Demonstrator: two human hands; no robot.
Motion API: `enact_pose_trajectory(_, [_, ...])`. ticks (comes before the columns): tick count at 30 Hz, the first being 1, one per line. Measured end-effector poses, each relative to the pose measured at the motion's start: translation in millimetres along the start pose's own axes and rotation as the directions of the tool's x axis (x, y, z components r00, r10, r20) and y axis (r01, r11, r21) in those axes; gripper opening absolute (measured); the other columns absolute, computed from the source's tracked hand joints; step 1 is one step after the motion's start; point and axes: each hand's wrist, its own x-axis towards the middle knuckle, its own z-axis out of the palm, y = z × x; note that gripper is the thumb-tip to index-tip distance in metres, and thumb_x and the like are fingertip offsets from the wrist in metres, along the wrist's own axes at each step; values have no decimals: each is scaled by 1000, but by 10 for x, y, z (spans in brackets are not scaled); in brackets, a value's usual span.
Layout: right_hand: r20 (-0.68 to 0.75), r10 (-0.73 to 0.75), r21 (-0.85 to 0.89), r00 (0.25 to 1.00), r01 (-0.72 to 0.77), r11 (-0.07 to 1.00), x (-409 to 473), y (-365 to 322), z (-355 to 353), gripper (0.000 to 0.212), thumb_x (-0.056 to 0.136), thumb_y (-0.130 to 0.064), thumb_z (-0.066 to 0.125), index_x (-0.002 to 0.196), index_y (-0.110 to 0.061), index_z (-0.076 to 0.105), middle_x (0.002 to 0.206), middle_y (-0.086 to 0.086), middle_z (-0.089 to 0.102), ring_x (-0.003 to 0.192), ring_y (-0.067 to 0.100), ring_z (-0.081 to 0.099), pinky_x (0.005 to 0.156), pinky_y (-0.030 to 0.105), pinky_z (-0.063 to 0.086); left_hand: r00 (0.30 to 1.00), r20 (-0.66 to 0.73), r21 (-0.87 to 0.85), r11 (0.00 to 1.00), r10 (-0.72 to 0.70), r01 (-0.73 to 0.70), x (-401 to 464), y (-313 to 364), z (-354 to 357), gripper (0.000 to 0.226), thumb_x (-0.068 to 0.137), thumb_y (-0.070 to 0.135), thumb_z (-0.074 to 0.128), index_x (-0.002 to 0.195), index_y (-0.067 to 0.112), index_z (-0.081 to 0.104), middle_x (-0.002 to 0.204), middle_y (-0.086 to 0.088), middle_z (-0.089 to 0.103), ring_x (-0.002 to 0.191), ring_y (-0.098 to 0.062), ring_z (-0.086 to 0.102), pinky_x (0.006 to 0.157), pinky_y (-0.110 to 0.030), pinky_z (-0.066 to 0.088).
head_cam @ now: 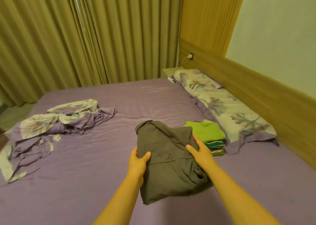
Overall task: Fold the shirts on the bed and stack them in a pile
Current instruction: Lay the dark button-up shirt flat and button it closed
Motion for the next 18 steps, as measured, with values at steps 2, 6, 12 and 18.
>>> enact_pose_trajectory(2, [-21, -12, 0, 1000, 12, 1000, -20, -35, -320, 63, 92, -23, 58, 147, -16, 28, 151, 4, 33, 137, 23, 33, 111, 36, 30, 1000, 12, 16, 1000, 21, -21, -126, 108, 276, 53, 91, 13, 62, 139, 12, 39, 134, -15, 51, 113, -37, 54, 92, -48, 47])
enact_pose_trajectory(6, [-28, -40, 30, 999, 40, 999, 38, 13, -959, 58, 94, -18, 55, 146, -14, 29, 149, 5, 35, 135, 24, 35, 105, 30, 31, 997, 14, 29, 997, 70, -70, -331, 233, 913, 53, 92, 12, 60, 140, 10, 38, 134, -16, 50, 115, -39, 52, 96, -50, 45])
enact_pose_trajectory(12, [14, -58, 22, 998, 58, 998, 350, 235, -1970, 61, 94, -26, 56, 147, -18, 27, 152, 6, 31, 137, 25, 33, 109, 37, 31, 995, -40, 15, 996, 87, -86, -520, 302, 1975, 51, 92, 10, 59, 139, 10, 39, 135, -17, 50, 115, -39, 52, 98, -53, 44])
enact_pose_trajectory(18, [32, -53, -2, 998, 53, 999, 794, 325, -2745, 62, 94, -27, 55, 148, -18, 25, 151, 5, 32, 137, 25, 33, 110, 37, 31, 994, -42, 5, 995, 99, -99, -465, 453, 2840, 50, 93, 9, 58, 139, 8, 39, 135, -17, 49, 116, -39, 52, 99, -52, 44])
